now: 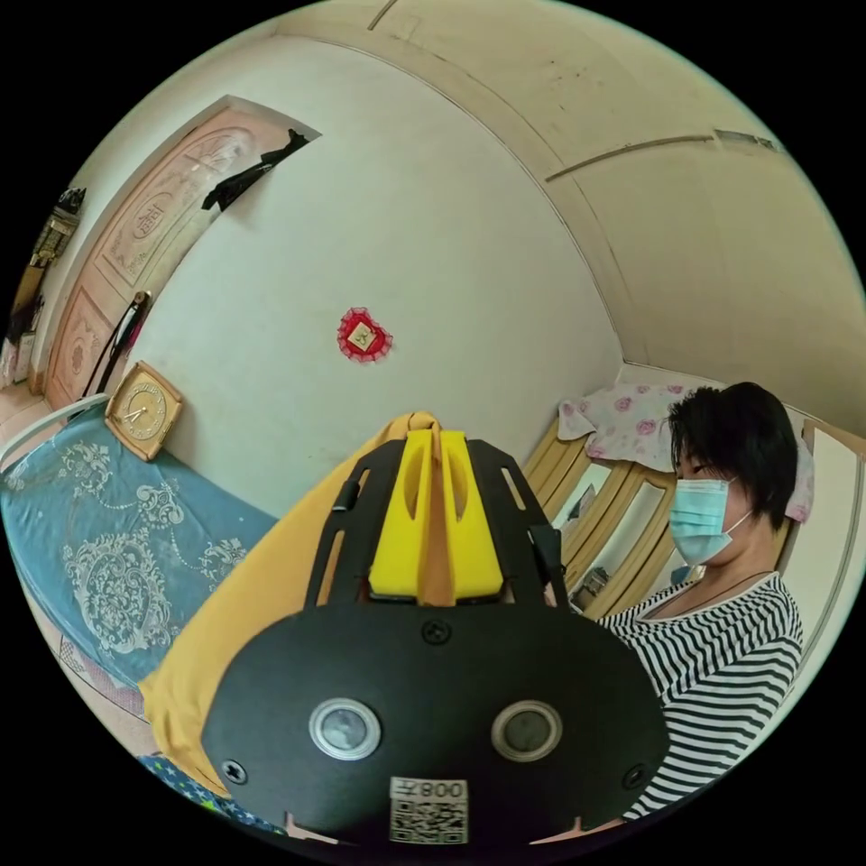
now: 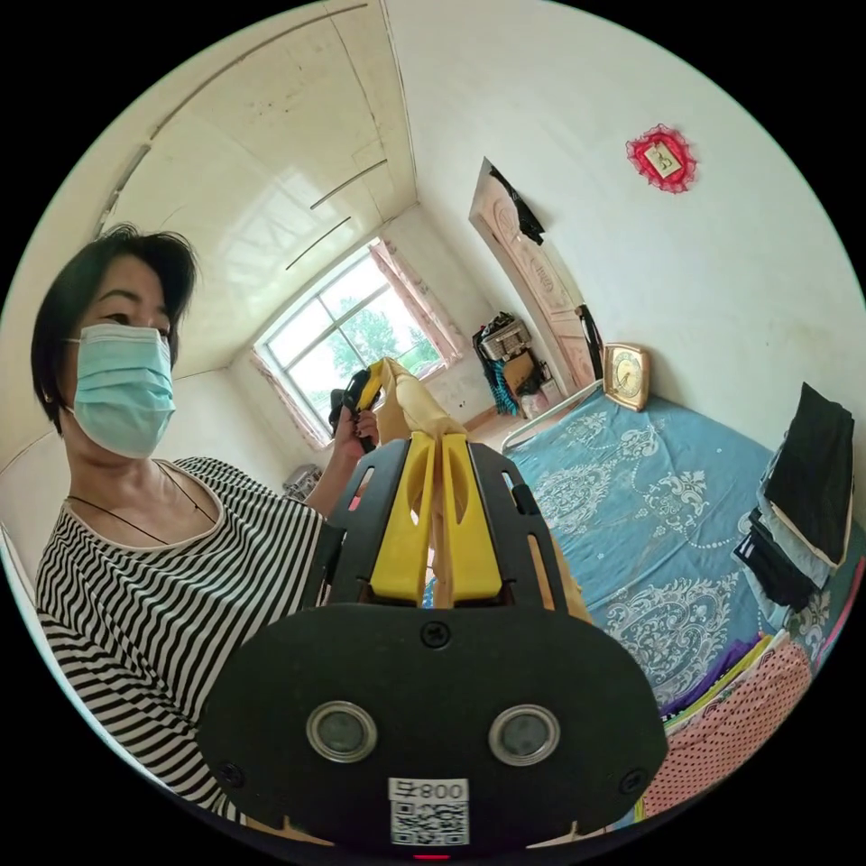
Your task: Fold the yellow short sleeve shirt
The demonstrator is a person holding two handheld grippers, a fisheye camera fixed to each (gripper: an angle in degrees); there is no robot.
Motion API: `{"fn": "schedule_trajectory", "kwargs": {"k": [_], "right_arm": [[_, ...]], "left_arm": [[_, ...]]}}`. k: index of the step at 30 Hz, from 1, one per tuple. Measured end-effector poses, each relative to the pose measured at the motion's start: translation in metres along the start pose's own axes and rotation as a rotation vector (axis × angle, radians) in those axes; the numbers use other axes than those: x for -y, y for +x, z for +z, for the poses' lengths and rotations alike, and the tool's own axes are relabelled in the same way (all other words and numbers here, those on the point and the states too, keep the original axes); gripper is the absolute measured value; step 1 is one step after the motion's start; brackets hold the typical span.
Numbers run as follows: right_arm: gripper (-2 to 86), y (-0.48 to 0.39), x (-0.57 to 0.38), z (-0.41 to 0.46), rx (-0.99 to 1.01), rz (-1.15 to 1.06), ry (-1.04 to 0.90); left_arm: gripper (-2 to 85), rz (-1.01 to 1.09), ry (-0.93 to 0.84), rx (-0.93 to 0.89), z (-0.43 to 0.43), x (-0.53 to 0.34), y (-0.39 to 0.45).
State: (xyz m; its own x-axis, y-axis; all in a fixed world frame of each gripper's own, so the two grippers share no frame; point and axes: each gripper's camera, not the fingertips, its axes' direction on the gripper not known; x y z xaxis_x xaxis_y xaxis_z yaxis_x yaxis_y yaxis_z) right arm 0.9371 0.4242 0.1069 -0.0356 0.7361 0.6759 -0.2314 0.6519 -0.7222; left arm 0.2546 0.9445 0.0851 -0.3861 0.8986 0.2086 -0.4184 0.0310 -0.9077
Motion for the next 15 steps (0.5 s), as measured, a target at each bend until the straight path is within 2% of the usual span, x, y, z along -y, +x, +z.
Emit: {"fn": "schedule_trajectory", "kwargs": {"k": [8, 15], "right_arm": [[1.0, 0.078, 0.107, 0.089, -0.134, 0.067, -0.009], [1.0, 0.212, 0.208, 0.188, -0.315, 0.213, -0.078]], "left_arm": [[1.5, -0.048, -0.060, -0.026, 0.033, 0.009, -0.138], [2.1, -0.171, -0.231, 0.045, 0.137, 0.022, -0.337]]}}
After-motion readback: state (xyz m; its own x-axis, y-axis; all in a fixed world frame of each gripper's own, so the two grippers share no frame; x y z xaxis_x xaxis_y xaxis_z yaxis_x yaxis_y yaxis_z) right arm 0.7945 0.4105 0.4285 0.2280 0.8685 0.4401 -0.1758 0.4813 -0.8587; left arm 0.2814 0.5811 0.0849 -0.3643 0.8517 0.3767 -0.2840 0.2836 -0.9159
